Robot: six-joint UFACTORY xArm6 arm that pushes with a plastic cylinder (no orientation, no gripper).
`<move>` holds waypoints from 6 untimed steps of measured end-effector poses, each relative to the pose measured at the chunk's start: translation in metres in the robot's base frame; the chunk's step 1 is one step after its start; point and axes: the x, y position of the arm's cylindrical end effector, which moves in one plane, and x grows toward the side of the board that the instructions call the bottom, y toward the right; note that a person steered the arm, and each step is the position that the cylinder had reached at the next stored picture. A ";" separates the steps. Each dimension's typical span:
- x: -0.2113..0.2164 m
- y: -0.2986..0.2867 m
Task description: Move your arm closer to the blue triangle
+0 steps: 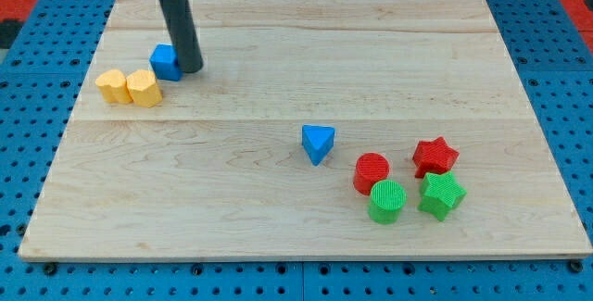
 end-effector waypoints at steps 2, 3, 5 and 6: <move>-0.031 -0.035; -0.018 -0.015; 0.090 0.216; 0.140 0.220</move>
